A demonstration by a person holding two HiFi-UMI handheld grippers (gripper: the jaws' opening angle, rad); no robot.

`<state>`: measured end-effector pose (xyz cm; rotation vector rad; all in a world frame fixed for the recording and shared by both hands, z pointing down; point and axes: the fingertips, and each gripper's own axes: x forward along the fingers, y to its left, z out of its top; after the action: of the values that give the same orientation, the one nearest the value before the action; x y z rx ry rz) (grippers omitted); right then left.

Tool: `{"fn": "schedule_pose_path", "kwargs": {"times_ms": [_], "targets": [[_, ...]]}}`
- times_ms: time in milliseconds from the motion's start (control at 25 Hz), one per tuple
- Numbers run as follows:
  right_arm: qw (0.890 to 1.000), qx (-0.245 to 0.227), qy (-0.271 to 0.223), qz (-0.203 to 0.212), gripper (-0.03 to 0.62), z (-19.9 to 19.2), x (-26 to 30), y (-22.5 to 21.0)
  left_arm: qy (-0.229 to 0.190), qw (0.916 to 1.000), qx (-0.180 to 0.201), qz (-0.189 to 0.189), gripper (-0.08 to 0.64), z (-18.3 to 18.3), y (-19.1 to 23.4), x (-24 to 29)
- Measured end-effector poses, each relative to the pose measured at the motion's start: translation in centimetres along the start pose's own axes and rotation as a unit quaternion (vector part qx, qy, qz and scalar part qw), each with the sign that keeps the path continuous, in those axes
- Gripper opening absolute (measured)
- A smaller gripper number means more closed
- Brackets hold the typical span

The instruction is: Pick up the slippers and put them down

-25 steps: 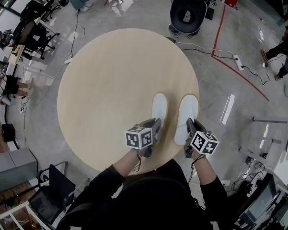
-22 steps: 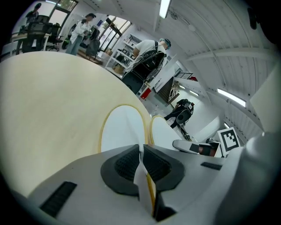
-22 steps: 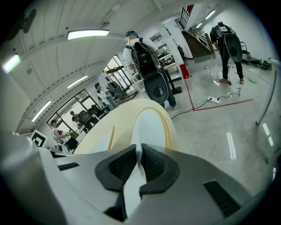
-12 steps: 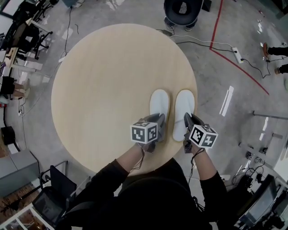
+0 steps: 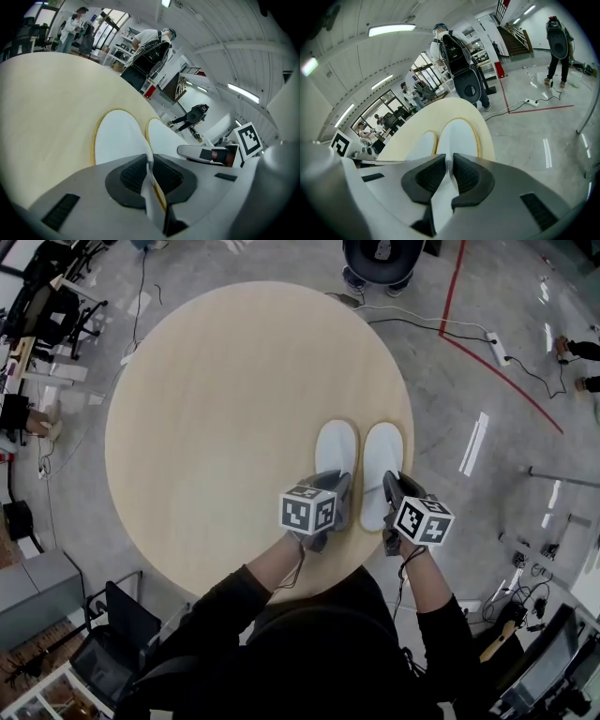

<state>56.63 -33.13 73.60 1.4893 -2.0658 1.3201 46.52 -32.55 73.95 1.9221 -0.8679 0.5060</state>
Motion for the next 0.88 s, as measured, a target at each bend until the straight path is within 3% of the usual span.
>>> {"fn": "schedule_pose_path", "kwargs": {"times_ms": [240,400,680,880], "targets": [[1.0,0.002,-0.002,-0.003,0.046,-0.3,0.1,0.0,0.002,1.0,0.003,0.004,0.069,-0.2,0.0,-0.3],[1.0,-0.004,-0.004,-0.008,0.173,-0.3,-0.2,0.7,-0.001,0.9999,-0.006,0.009,0.179,0.0,0.2,-0.9],[1.0,-0.011,-0.015,-0.017,0.196,-0.8,-1.3,1.3,-0.008,0.9999,-0.012,0.008,0.192,-0.5,-0.1,-2.3],[1.0,-0.009,-0.025,-0.013,0.198,-1.1,-3.4,1.9,-0.019,0.9981,-0.056,-0.019,0.19,-1.4,-1.3,-4.5]]}}
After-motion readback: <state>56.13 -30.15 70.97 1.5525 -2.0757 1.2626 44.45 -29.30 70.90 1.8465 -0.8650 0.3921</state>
